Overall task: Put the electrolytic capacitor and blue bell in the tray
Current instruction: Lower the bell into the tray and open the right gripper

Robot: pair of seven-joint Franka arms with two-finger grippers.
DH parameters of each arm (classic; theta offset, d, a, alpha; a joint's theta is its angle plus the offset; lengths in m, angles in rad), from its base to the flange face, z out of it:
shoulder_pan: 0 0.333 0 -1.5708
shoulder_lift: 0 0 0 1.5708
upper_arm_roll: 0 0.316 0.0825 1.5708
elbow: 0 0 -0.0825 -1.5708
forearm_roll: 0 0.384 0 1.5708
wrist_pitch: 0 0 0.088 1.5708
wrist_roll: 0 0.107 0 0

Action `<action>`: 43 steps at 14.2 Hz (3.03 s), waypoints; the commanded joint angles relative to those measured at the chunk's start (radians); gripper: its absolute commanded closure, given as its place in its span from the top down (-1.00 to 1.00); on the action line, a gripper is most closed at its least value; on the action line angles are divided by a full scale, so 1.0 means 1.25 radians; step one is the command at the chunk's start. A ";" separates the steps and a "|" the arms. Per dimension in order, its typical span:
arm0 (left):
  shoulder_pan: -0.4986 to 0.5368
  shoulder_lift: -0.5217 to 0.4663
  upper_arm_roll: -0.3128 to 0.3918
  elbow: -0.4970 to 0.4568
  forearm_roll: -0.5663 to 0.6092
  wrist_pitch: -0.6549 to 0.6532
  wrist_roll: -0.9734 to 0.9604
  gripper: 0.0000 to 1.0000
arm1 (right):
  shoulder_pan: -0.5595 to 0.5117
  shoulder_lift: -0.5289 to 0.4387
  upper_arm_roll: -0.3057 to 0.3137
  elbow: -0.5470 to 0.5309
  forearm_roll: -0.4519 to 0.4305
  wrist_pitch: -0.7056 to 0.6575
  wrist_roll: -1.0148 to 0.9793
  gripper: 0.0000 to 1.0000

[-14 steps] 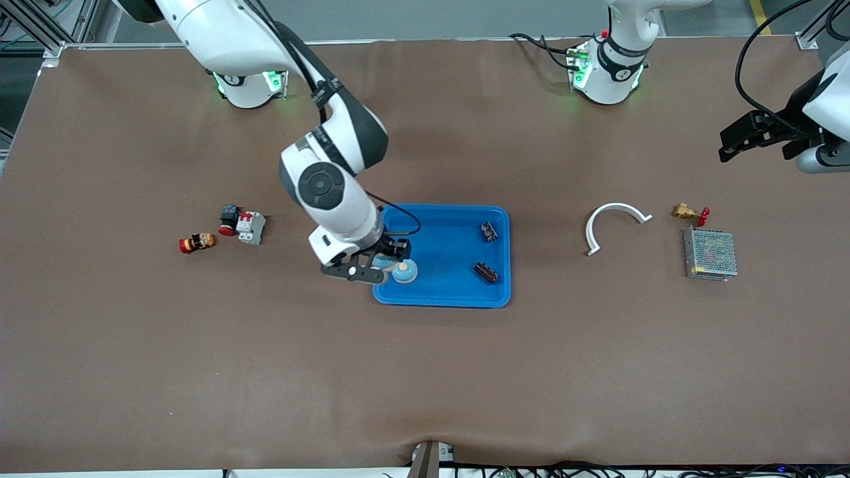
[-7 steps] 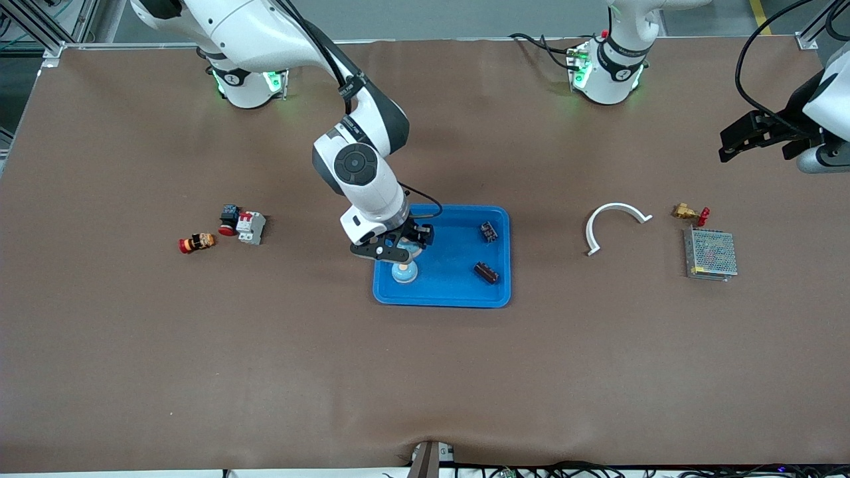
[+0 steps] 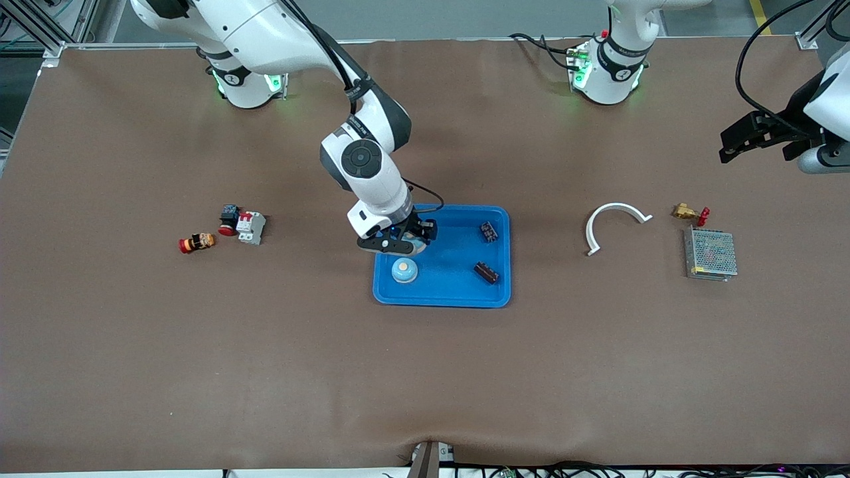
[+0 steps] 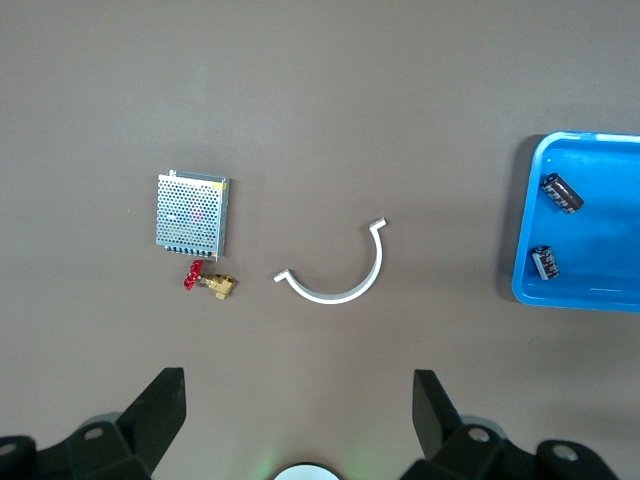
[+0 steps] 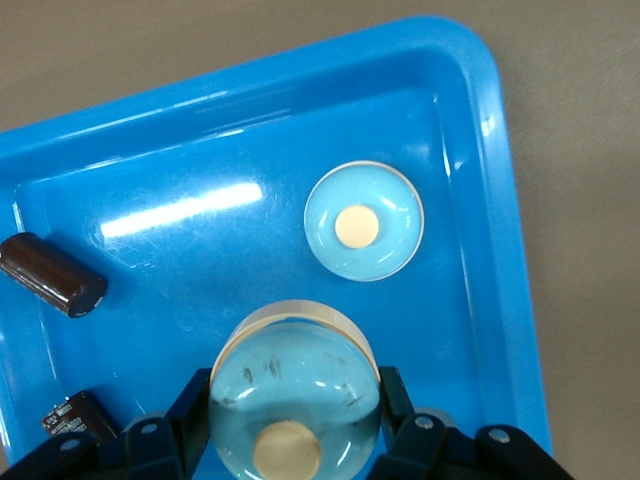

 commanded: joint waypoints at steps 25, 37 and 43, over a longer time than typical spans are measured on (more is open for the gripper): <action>0.002 -0.006 0.004 -0.006 -0.016 0.014 0.012 1.00 | 0.072 0.053 -0.041 -0.008 -0.120 -0.015 0.025 0.28; 0.004 -0.005 0.004 -0.006 -0.016 0.015 0.012 1.00 | 0.068 0.048 -0.040 0.000 -0.119 -0.015 0.024 1.00; 0.002 -0.005 0.004 -0.006 -0.016 0.017 0.012 1.00 | 0.039 -0.118 -0.039 0.014 -0.118 -0.244 -0.009 1.00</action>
